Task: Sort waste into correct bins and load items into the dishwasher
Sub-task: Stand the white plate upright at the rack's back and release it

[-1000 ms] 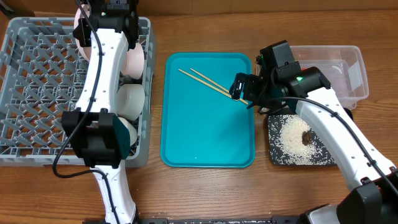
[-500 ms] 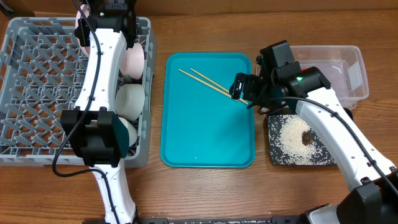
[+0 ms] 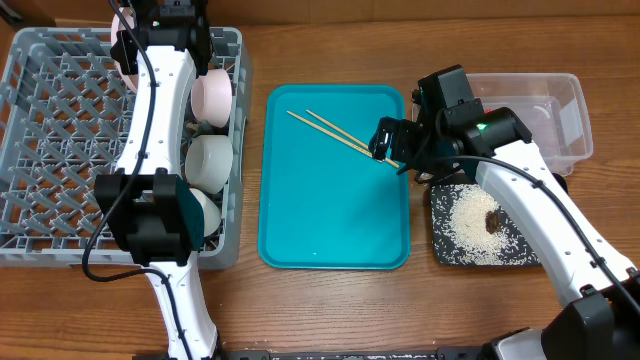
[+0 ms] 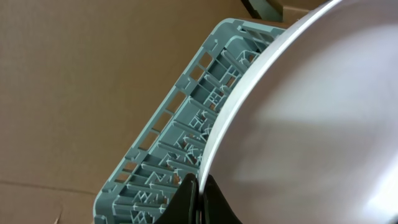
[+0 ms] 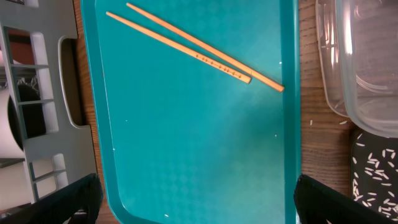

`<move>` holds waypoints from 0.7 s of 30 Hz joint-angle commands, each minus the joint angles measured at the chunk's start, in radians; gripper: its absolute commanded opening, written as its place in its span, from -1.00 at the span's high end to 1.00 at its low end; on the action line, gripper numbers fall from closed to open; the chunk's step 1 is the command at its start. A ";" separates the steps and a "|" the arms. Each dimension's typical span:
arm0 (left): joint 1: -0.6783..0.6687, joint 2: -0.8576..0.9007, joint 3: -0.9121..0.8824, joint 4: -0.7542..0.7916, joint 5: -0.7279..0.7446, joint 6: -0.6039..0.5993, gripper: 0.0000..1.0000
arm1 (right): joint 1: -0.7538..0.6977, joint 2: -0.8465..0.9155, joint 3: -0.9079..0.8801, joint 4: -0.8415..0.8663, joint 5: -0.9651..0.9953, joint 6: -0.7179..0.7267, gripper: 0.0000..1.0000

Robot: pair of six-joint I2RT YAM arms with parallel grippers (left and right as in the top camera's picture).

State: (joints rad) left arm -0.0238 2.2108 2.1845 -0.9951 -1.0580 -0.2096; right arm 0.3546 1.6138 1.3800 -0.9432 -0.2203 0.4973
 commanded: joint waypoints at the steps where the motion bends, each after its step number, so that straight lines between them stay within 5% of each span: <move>1: 0.003 0.014 -0.003 0.005 0.032 0.000 0.92 | 0.004 -0.016 0.027 0.003 0.011 0.000 -1.00; 10: 0.003 0.082 -0.003 0.001 0.115 -0.004 0.92 | 0.004 -0.016 0.027 0.003 0.011 0.000 -0.99; 14: 0.003 0.106 -0.003 -0.003 0.116 -0.004 0.70 | 0.004 -0.016 0.027 0.003 0.011 0.000 -1.00; 19: -0.005 0.098 -0.001 -0.003 0.148 0.012 -0.47 | 0.004 -0.016 0.027 0.003 0.011 0.000 -1.00; 21: -0.017 0.082 0.012 -0.016 0.185 0.036 -0.67 | 0.004 -0.016 0.027 0.003 0.011 0.000 -1.00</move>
State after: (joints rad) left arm -0.0257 2.3108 2.1818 -1.0008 -0.9318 -0.2043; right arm 0.3546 1.6138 1.3800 -0.9436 -0.2203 0.4969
